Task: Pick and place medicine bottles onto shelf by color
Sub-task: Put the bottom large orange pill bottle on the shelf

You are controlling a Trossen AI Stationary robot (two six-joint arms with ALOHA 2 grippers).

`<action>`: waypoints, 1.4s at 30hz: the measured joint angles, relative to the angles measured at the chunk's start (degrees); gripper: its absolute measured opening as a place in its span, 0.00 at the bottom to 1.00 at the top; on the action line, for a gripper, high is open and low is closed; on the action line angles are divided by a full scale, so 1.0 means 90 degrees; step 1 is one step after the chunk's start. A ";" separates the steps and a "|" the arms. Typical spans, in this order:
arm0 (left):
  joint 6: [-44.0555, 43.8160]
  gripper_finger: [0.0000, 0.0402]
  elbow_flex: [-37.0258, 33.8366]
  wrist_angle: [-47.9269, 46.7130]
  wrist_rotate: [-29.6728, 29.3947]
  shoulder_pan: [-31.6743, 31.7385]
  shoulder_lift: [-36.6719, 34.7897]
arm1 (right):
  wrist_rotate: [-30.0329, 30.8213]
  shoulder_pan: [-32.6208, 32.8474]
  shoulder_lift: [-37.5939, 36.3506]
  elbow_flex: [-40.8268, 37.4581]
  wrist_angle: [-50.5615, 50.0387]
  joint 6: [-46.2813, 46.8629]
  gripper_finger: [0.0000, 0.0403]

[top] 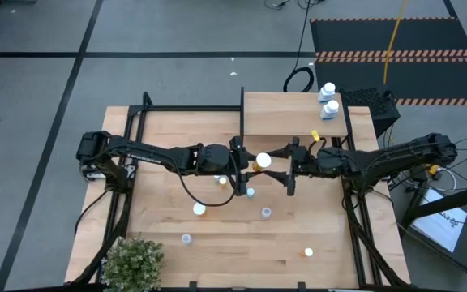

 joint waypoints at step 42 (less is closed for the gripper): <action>0.0473 0.37 0.0007 -0.1341 -0.0192 0.0064 -0.0618 | 0.0989 0.0585 0.1348 0.2592 -0.6316 0.1087 0.77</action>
